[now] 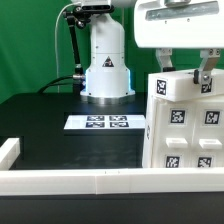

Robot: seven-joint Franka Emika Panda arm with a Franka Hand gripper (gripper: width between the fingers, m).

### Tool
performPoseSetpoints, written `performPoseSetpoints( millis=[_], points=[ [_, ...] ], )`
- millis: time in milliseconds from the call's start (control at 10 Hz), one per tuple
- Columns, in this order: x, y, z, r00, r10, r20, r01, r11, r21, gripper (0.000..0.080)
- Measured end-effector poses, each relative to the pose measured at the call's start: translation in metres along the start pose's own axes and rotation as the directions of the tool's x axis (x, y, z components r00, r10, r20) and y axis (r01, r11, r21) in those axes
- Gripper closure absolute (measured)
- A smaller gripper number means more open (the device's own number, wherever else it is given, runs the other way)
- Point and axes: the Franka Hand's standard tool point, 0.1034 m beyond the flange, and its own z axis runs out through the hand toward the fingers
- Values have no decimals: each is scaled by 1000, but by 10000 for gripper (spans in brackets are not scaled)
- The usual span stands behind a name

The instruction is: Assemble cabinet

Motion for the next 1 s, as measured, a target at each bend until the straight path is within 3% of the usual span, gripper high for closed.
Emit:
performPoseSetpoints(
  millis=[200,300,400,500,1000],
  points=[
    [1,2,0,971,240,-3,-240,971,1,236],
    [0,5,0,875,484,0,-484,875,0,236],
    [0,5,0,870,493,-1,-493,870,0,236],
    [-2,5,-1,776,630,6,-630,776,-3,236],
    [-7,4,-3,702,712,32,-712,702,-5,236]
  ],
)
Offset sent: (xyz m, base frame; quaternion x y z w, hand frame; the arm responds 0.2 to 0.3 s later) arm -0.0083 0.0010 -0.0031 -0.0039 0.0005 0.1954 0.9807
